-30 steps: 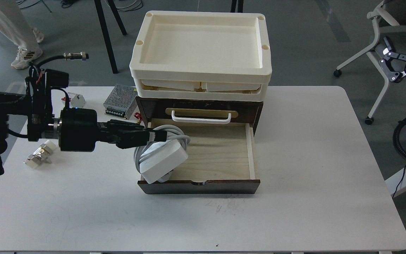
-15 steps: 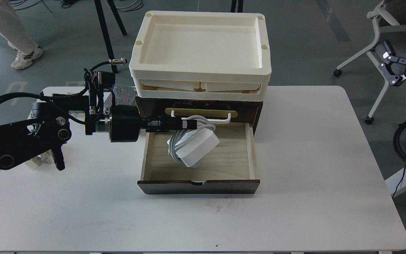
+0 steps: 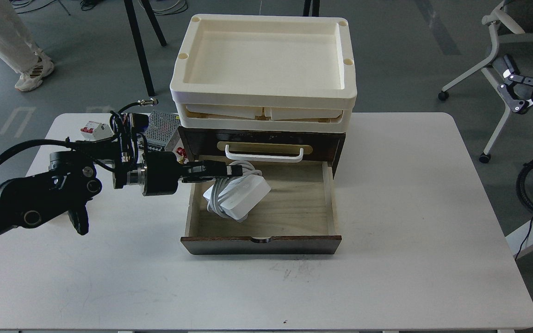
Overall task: Put charging cable into cabinet
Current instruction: 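Carry the power strip with the left gripper into the open drawer, then lower the power strip onto the drawer bottom and open the left gripper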
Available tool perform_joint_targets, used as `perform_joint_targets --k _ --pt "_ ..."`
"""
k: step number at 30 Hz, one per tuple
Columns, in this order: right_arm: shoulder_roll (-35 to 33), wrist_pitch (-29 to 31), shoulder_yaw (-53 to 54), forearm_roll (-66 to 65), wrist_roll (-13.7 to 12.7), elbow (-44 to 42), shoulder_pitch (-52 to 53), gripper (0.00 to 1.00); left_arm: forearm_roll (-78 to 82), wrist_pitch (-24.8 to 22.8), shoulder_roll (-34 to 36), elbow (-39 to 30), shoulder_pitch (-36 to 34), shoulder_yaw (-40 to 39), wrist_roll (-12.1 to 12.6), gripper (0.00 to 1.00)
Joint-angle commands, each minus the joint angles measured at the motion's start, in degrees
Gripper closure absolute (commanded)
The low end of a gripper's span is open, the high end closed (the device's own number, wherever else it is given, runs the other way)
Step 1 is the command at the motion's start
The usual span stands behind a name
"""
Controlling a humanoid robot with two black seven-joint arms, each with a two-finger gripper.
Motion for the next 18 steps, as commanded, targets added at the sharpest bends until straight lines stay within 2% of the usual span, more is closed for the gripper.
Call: perform_joint_targets --k 1,18 --pt "-0.1 0.0 0.1 0.0 0.0 0.1 -0.1 0.00 -0.4 0.0 -1.1 1.7 0.2 -0.1 0.0 1.00" --pt "-0.1 0.0 0.1 0.0 0.0 0.1 -0.3 0.00 -1.6 0.0 -10.0 11.4 3.4 -0.7 0.0 1.00"
